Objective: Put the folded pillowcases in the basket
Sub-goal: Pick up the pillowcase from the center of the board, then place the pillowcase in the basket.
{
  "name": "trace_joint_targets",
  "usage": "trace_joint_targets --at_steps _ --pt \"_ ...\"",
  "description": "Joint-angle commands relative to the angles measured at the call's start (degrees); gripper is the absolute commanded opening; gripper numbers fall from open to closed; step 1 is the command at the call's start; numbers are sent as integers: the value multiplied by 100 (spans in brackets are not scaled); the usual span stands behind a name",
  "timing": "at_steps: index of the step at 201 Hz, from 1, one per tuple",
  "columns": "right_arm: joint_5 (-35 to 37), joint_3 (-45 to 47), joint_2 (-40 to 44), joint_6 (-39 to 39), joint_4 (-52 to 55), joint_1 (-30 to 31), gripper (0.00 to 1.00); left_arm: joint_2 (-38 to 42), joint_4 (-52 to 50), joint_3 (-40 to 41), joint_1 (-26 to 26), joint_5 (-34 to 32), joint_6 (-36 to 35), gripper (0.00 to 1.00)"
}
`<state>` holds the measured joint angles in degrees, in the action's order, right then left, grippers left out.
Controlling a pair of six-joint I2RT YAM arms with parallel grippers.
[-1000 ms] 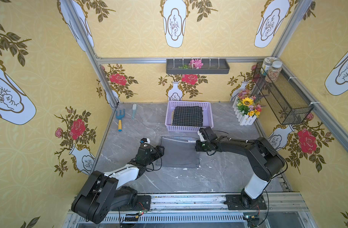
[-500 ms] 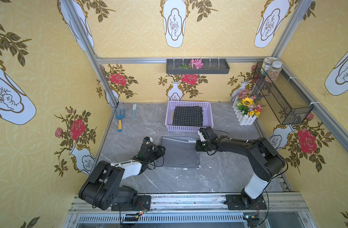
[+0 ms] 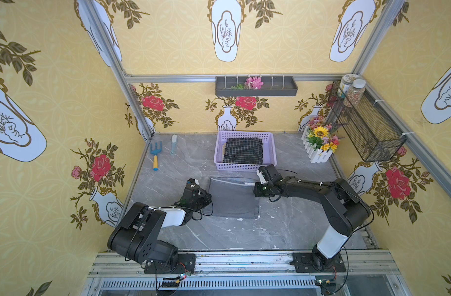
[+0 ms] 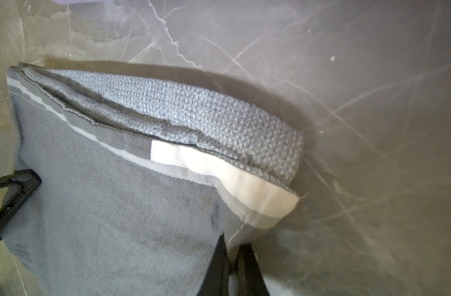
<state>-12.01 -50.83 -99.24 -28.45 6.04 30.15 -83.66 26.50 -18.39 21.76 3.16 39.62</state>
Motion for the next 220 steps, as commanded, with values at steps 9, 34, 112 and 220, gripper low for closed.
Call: trace_joint_targets --at_steps 9,34,112,220 --pt "21 15 80 -5 -47 4 6 57 -29 137 -1 13 48 2" --pt "42 22 135 -3 -9 -4 4 242 81 261 -9 2 99 0" --pt "158 166 823 -21 215 51 1 1351 -97 523 -5 -57 73 0" --pt "386 28 2357 44 852 61 1 3156 -539 400 5 299 -57 0"
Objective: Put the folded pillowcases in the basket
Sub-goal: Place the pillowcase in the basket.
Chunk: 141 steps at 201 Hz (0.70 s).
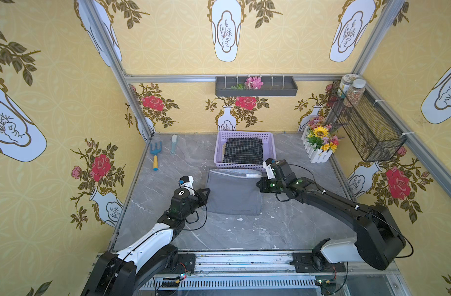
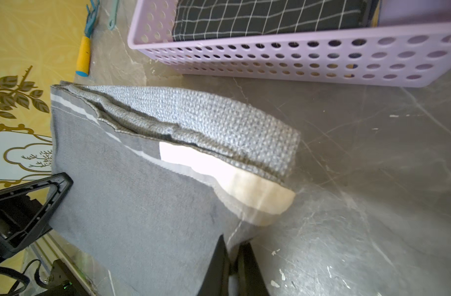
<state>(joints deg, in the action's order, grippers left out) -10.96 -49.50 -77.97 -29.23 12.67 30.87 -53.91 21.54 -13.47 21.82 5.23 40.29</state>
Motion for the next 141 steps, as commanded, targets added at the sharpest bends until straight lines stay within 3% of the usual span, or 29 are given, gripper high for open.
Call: trace_joint_targets --at_steps 1,68,141 --pt "284 -109 244 126 195 -7 1 193 -48 -102 -2 92 -121 0" --pt "402 -453 561 338 399 -240 2 -141 1 -813 85 154 -290 0" --pt "47 -932 171 685 124 -1119 2 -1528 740 -1712 120 106 -386 0"
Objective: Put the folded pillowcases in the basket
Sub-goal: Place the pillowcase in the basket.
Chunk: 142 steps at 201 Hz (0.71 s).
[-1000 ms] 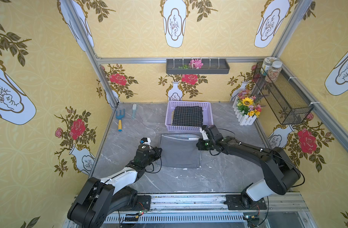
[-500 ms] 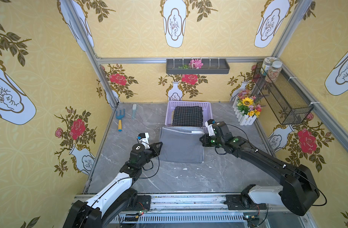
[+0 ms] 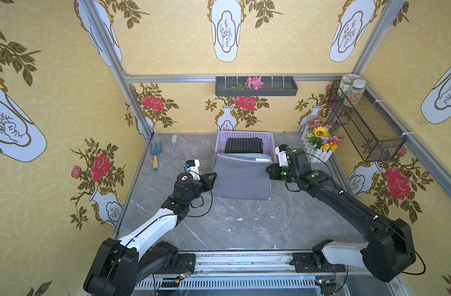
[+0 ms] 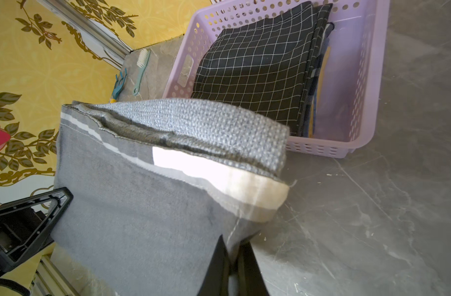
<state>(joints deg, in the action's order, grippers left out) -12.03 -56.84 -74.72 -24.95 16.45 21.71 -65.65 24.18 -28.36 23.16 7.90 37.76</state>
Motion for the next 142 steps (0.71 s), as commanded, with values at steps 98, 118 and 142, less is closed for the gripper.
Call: trace_joint_targets --at_steps 98,118,142 --pt "-431 -1501 -1563 497 -590 -1059 2 -2404 1092 -1757 -144 -253 -348 0" --pt "-509 -1819 -1885 568 -607 -1142 2 -2800 1111 -2113 -214 -151 -348 0" --pt "-575 -2176 -2284 624 -625 -1242 2 -3186 1174 -2465 -280 -96 -366 0"
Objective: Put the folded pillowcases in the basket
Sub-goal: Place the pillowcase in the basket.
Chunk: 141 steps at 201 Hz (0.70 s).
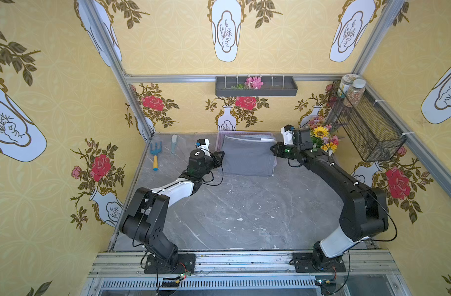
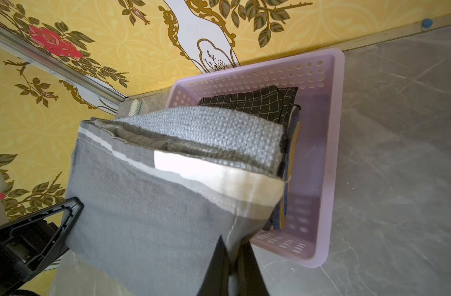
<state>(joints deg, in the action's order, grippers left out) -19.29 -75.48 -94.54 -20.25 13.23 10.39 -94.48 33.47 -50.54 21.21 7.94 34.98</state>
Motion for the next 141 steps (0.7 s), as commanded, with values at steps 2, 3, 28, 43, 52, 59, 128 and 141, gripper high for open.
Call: trace_joint_targets --at_steps 2,3,28,43,52,59,128,141 --pt "139 -352 -341 160 -304 -119 2 -342 251 -274 -96 -94 -88 0" --pt "138 -365 -357 156 -304 -127 2 -356 249 -282 -98 -88 -88 0" --pt "-3 -808 -839 146 -321 -254 2 -776 280 -661 -211 45 -53 0" --pt "-68 -1090 -1143 134 -337 -305 2 -1005 291 -852 -265 117 -53 0" --pt "-120 -1284 -1319 132 -331 -331 2 -1141 299 -972 -297 151 -51 0" --pt "-151 -1446 -1466 121 -314 -343 2 -1251 300 -1069 -317 184 -53 0" --pt "-338 -2565 -2490 67 -173 -406 3 -2093 239 -1855 -519 432 -53 0" --pt "-363 -2604 -2568 47 -172 -406 3 -2186 217 -1929 -538 472 -53 0"
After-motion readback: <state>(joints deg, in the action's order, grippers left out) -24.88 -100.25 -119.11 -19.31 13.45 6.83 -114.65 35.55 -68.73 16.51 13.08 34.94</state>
